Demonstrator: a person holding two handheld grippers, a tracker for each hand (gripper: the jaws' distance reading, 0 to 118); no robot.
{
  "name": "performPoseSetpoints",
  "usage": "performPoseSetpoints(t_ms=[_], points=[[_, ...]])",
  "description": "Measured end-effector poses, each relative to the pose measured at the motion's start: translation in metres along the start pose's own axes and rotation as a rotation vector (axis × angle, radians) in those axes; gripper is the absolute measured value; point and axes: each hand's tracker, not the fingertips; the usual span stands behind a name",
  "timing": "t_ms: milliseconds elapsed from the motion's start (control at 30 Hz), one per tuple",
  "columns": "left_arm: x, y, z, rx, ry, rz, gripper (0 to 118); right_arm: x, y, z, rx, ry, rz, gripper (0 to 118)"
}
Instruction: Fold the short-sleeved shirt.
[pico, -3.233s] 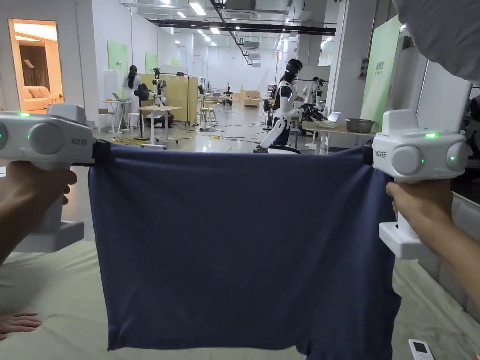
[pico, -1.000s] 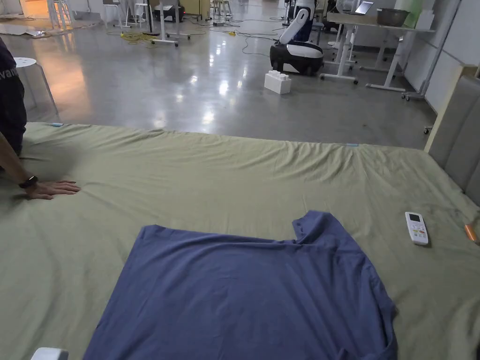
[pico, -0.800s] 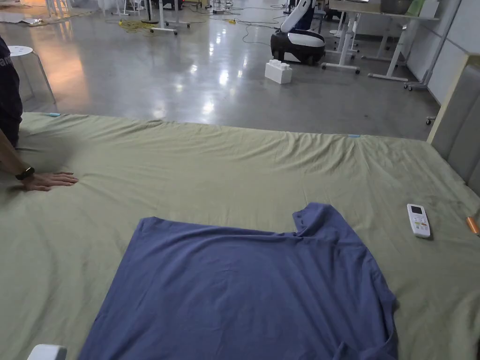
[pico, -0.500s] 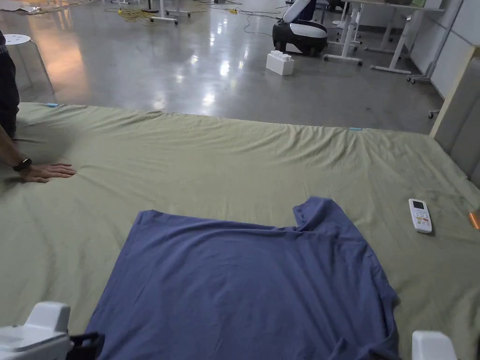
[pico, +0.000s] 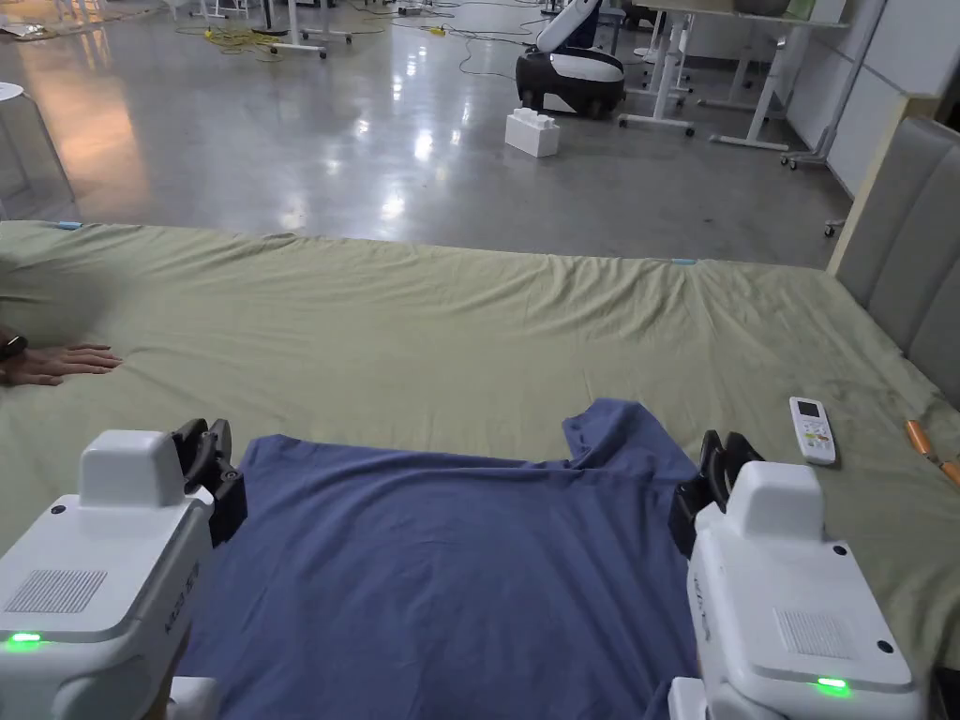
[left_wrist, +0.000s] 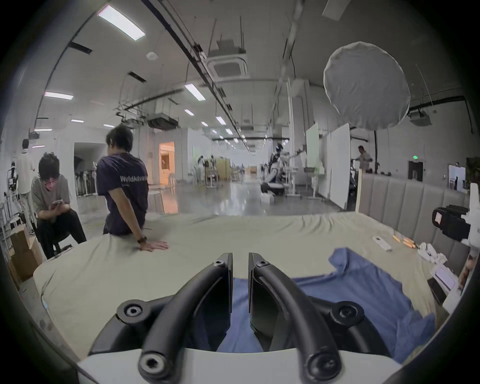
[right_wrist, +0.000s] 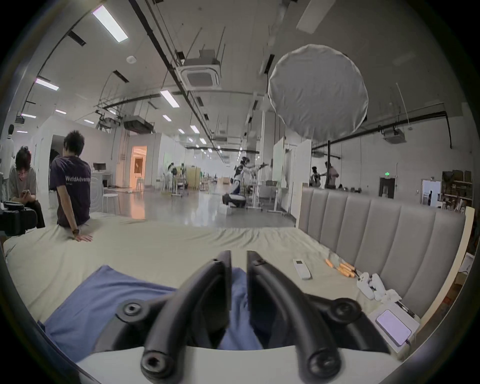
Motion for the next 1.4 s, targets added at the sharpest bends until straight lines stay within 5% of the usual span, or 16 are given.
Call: performPoseSetpoints(t_ms=[133,400,767,800,900,933,1300,1400], points=[[-0.002,0.007,0.003,0.019,-0.021,0.071,1,-0.002,0.002,0.001,0.022,0.029,-0.025,1],[-0.027,0.002,0.002,-0.092,-0.053,0.060,0,-0.001,-0.001,0.002,0.008,0.069,-0.004,0],[-0.099,-0.073,-0.001,-0.678,-0.087,0.053,2,-0.003,-0.026,-0.006,-0.102,0.105,-0.001,0],[-0.103,-0.082,-0.003,-0.731,-0.085,0.050,8,-0.004,-0.029,-0.007,-0.120,0.108,-0.009,0],[-0.111,-0.106,-0.006,-0.855,-0.093,0.091,56,-0.007,-0.035,-0.008,-0.150,0.117,-0.008,0],[-0.114,-0.114,-0.008,-0.907,-0.094,0.109,62,-0.008,-0.038,-0.008,-0.159,0.122,-0.006,0],[-0.100,-0.164,-0.020,-1.018,0.010,0.079,60,-0.002,-0.057,-0.004,-0.237,0.128,0.011,0],[-0.091,-0.159,-0.017,-1.018,0.015,0.047,45,0.005,-0.062,0.001,-0.260,0.125,0.011,0]])
